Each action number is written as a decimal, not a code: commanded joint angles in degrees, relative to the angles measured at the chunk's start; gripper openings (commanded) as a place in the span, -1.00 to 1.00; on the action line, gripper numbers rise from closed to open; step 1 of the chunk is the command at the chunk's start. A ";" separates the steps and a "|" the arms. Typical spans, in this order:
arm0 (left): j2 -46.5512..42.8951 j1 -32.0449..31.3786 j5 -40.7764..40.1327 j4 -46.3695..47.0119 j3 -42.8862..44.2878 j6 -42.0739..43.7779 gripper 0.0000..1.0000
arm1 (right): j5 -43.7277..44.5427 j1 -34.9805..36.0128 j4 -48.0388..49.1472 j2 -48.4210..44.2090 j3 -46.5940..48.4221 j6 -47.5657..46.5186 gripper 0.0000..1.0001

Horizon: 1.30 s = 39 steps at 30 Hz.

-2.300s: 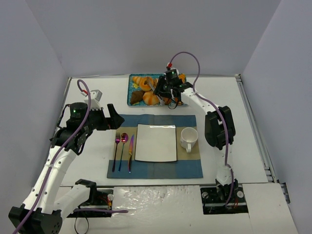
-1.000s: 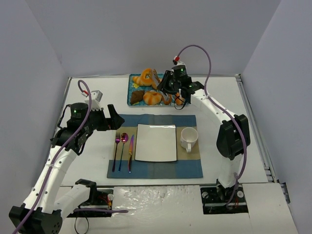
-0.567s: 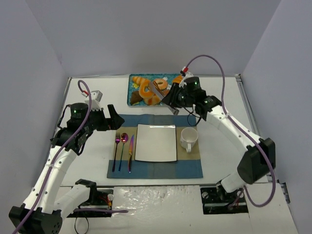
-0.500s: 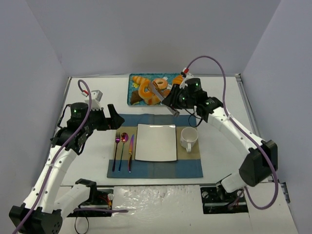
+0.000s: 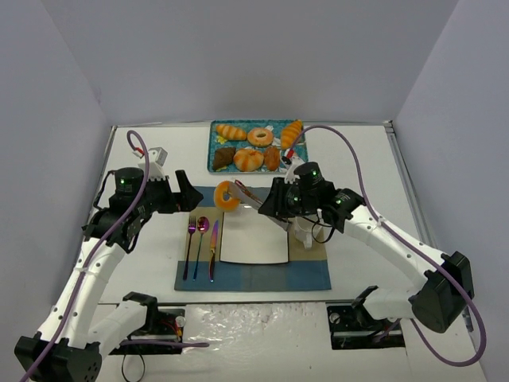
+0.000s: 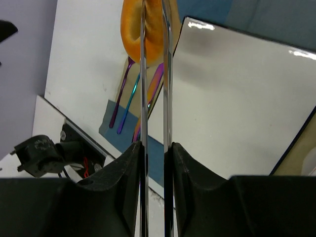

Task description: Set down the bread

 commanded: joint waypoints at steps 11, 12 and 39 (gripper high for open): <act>-0.51 -0.25 0.52 3.38 0.99 0.63 0.94 | 4.46 5.52 -0.16 -2.99 -5.12 1.70 -0.90; -0.57 -0.25 0.52 3.38 0.99 0.63 0.94 | 4.84 5.60 -0.21 -2.89 -5.28 1.70 -0.90; -0.52 -0.29 0.44 3.30 1.03 0.72 0.94 | 11.63 8.73 -1.08 -0.63 -5.89 1.88 -0.16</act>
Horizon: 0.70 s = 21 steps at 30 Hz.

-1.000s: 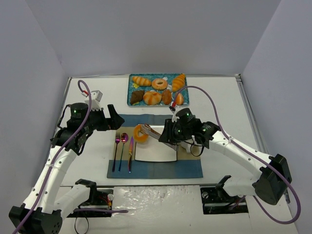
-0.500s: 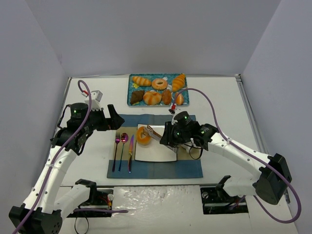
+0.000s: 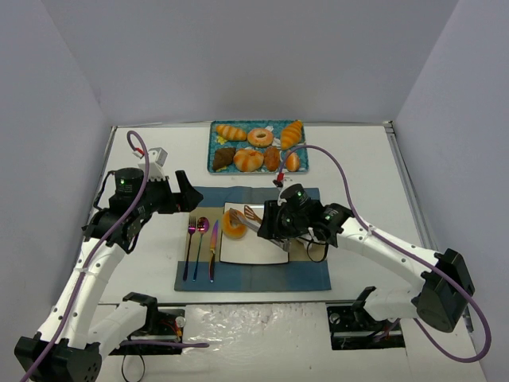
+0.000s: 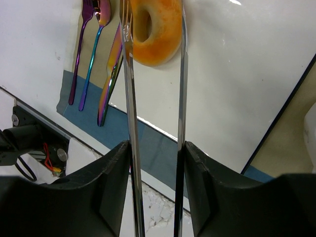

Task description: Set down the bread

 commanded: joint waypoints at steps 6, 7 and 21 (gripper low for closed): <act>-0.57 -0.25 0.37 3.27 0.99 0.72 0.94 | 5.32 1.07 -1.29 -1.74 2.76 -0.03 -0.16; -0.52 -0.25 0.35 3.24 0.99 0.72 0.94 | 6.37 1.12 -2.21 -1.97 3.58 -0.30 -0.16; -0.74 -0.25 0.35 3.20 0.99 0.72 0.94 | 19.93 -1.25 -7.93 3.24 19.41 -6.89 -0.11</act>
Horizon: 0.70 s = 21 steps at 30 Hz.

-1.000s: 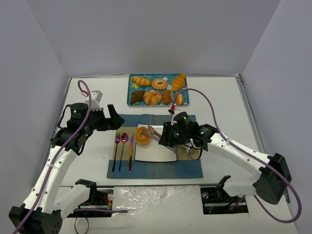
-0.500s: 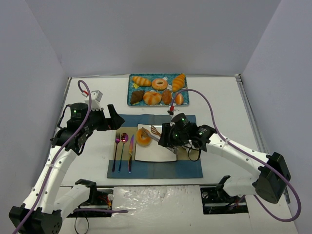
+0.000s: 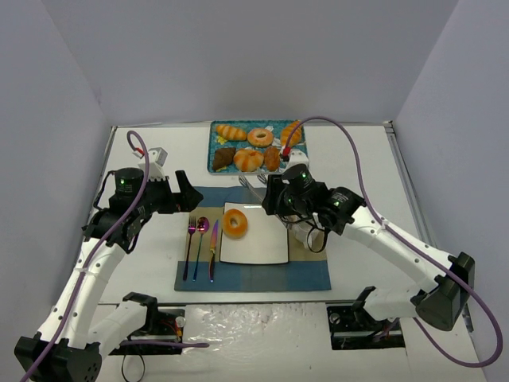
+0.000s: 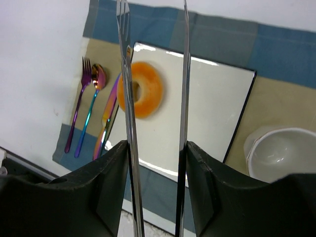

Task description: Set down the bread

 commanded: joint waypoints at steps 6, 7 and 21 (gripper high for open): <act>-0.74 -0.25 0.52 3.23 1.07 0.72 0.94 | 6.43 -7.35 0.58 6.02 9.47 -5.43 -0.10; -0.74 -0.25 0.52 3.20 1.07 0.72 0.94 | 6.86 -8.57 0.62 6.30 10.20 -5.86 -0.09; -0.92 -0.25 0.52 3.27 1.01 0.72 0.94 | 9.80 -17.55 1.17 18.23 16.17 -9.29 -0.02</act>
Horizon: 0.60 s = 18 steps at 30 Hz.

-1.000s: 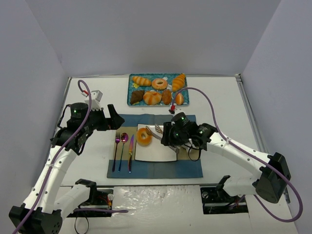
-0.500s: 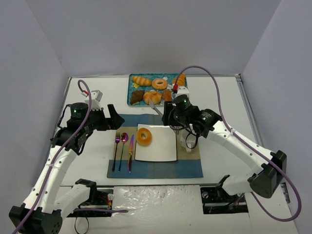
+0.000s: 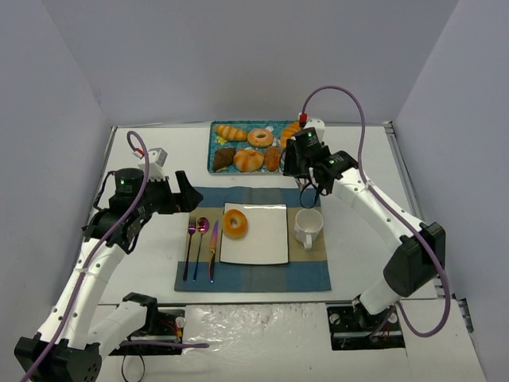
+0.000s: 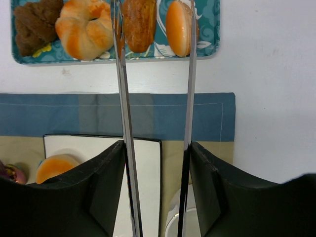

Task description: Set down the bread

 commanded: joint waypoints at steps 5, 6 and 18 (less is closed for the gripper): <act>-0.90 -0.25 0.52 3.29 1.07 0.74 0.94 | 0.91 -3.42 4.30 6.21 0.75 -1.77 -0.01; -0.83 -0.25 0.50 3.29 1.07 0.72 0.94 | 0.66 -3.83 4.62 6.50 0.49 -1.75 -0.01; -0.59 -0.25 0.50 3.29 0.99 0.72 0.94 | -3.81 -7.00 8.22 10.92 -1.14 -2.28 -0.02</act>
